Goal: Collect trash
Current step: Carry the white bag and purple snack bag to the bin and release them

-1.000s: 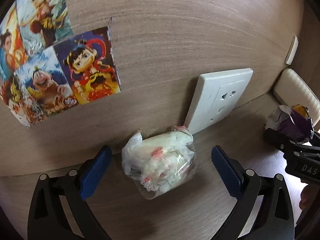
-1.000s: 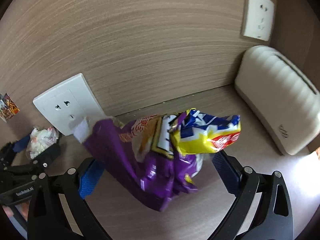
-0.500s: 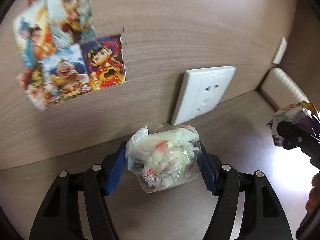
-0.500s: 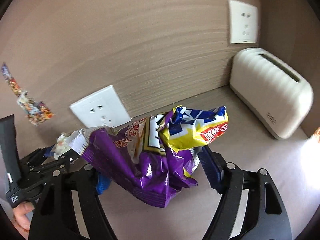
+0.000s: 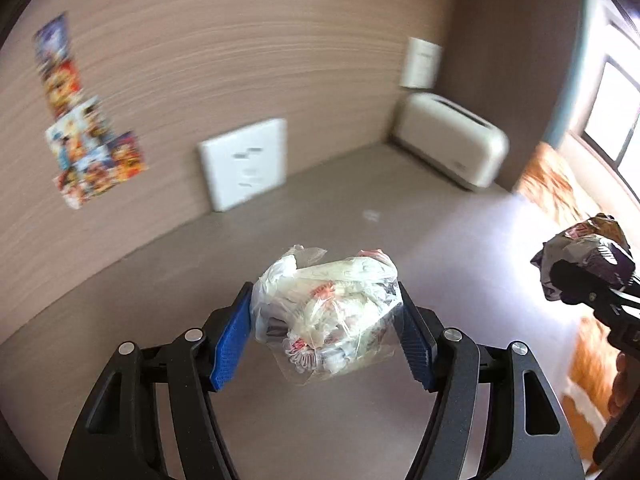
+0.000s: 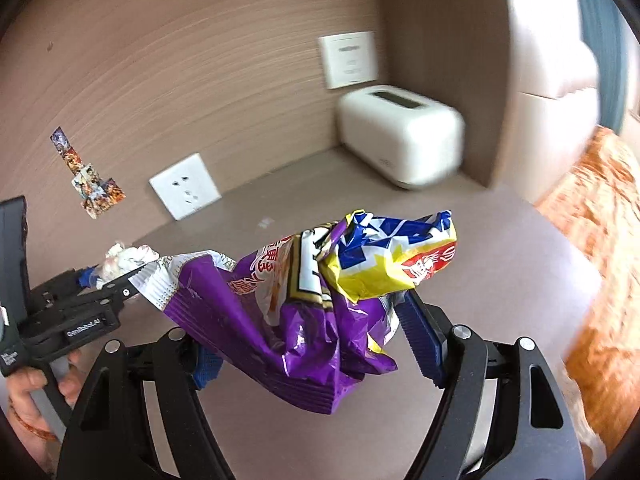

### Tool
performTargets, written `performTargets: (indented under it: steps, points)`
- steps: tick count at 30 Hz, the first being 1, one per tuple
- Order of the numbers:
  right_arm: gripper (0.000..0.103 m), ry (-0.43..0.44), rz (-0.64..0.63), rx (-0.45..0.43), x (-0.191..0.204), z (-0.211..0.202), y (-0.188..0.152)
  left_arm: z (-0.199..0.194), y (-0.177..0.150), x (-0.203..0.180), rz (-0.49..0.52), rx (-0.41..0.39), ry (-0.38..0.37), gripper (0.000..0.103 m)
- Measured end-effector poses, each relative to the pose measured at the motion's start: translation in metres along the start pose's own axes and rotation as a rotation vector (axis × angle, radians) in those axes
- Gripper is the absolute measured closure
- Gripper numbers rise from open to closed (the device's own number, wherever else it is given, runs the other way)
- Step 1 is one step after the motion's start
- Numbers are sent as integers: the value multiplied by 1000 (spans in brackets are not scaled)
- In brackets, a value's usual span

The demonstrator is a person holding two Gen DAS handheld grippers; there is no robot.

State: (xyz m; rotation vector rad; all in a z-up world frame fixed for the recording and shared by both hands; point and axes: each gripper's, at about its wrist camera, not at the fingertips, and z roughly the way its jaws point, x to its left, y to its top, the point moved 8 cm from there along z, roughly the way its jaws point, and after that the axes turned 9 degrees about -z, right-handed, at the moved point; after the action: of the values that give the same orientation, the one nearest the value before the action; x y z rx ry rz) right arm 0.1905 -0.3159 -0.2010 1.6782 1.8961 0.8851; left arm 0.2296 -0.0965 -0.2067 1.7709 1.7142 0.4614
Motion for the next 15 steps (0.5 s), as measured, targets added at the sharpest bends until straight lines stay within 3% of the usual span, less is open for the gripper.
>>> performTargets:
  steps: [15]
  points:
    - [27, -165, 198, 69, -100, -89, -113, -6, -91, -209, 338, 115, -252, 37]
